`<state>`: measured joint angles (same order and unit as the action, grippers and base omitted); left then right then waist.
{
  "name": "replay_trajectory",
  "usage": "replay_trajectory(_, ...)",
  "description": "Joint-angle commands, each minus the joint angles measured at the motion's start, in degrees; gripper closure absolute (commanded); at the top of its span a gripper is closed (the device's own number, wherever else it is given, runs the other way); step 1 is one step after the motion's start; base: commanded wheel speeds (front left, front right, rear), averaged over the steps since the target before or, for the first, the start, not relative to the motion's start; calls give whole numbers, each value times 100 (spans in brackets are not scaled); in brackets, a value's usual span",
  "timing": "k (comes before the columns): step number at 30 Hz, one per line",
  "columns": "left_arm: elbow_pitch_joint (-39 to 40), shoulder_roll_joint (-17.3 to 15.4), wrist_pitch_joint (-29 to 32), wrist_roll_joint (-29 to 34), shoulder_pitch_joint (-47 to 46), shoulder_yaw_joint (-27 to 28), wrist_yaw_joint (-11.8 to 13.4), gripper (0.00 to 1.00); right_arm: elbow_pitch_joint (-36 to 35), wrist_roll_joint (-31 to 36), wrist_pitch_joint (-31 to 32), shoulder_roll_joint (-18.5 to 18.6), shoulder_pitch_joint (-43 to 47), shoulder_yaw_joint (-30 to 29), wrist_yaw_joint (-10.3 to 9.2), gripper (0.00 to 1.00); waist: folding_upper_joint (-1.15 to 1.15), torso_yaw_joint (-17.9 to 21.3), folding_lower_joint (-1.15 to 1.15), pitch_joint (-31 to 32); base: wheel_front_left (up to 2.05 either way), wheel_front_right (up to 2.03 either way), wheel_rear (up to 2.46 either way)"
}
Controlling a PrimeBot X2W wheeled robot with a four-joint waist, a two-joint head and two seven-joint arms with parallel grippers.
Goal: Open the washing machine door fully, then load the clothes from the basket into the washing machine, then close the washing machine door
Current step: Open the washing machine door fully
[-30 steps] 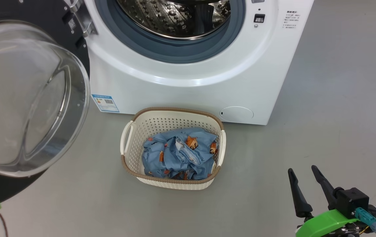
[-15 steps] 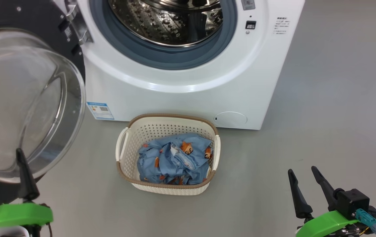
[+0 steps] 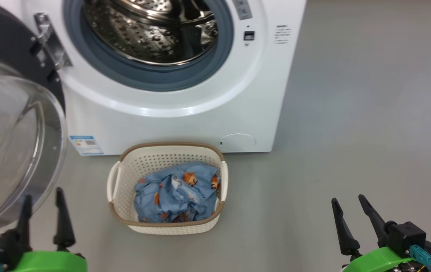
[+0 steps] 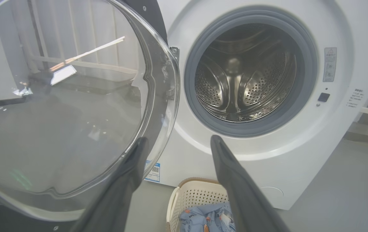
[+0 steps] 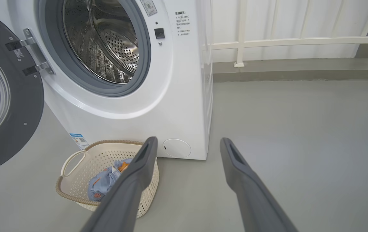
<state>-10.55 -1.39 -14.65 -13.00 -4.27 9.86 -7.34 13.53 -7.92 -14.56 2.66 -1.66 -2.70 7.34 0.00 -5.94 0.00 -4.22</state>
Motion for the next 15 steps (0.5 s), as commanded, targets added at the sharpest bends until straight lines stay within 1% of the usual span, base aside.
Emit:
replay_trajectory(1,143,-150,-35,-2,-2,54,-14,0,-172,-40,-44,21,-27,140,14,0,0,193,0,83,0,0,0)
replay_trajectory(7,79,-264,-35,67,208,-218,-14,0,-252,-23,-44,21,42,150,14,0,0,434,0,184,0,0,0)
replay_trajectory(12,91,-268,-35,-42,355,-286,-14,0,-330,-15,-44,21,97,117,14,0,0,538,0,237,0,0,0)
replay_trajectory(15,113,-327,-35,-170,449,-463,-14,0,-398,-28,-44,21,149,103,14,0,0,590,0,297,0,0,0)
